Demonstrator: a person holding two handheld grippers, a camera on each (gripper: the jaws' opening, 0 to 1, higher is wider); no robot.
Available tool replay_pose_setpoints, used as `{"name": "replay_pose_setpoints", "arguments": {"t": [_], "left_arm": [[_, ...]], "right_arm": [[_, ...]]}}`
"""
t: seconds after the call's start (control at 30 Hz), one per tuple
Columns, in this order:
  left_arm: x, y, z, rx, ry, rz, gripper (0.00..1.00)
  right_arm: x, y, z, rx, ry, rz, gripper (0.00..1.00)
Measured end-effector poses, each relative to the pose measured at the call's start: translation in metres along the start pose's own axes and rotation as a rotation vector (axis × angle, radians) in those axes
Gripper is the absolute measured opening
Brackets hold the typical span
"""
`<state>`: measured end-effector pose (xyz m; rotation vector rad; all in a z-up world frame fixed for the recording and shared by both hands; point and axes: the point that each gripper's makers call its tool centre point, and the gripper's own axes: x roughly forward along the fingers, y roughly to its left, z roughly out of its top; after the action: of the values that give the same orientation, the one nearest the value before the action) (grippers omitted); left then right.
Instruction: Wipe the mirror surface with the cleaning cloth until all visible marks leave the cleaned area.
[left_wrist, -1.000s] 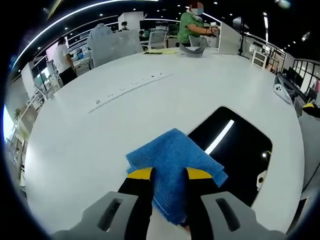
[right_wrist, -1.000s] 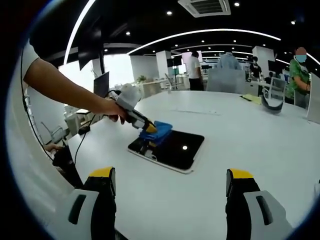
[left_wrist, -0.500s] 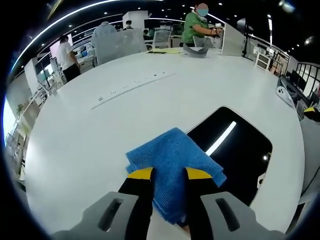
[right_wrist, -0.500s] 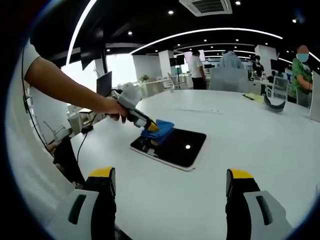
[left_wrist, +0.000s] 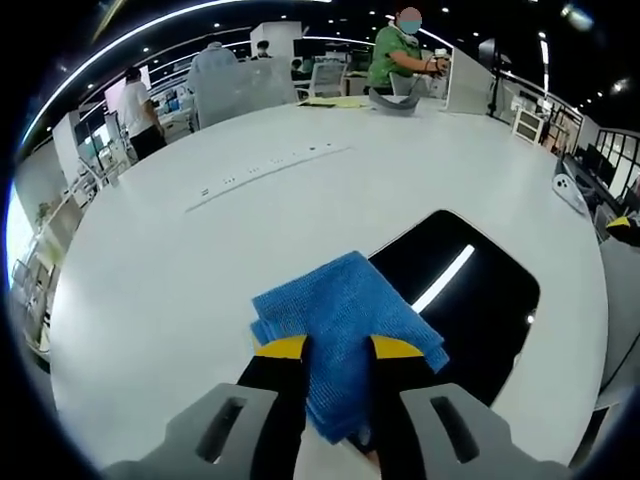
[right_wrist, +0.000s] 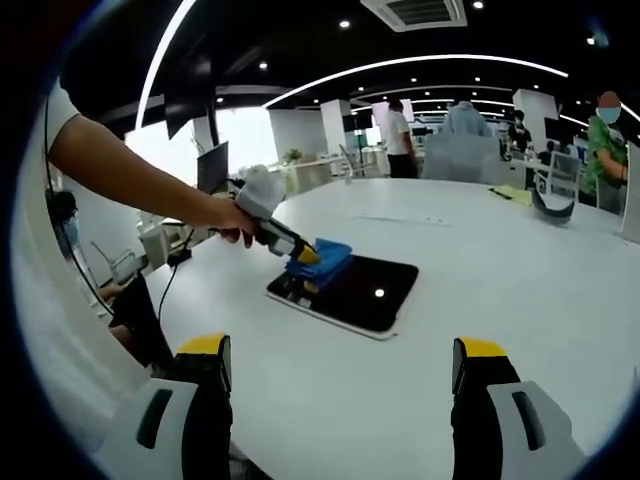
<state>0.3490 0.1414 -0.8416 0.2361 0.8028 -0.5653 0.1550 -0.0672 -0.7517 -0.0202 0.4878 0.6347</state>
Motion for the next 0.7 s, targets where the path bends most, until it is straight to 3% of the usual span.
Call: {"name": "replay_pose_setpoints", "arguments": {"t": [0.7], "left_arm": [[-0.012,-0.010,-0.013,-0.041,0.022,0.019,0.21]], "right_arm": [[-0.002,0.010,-0.004,-0.009,0.003,0.014,0.91]]}}
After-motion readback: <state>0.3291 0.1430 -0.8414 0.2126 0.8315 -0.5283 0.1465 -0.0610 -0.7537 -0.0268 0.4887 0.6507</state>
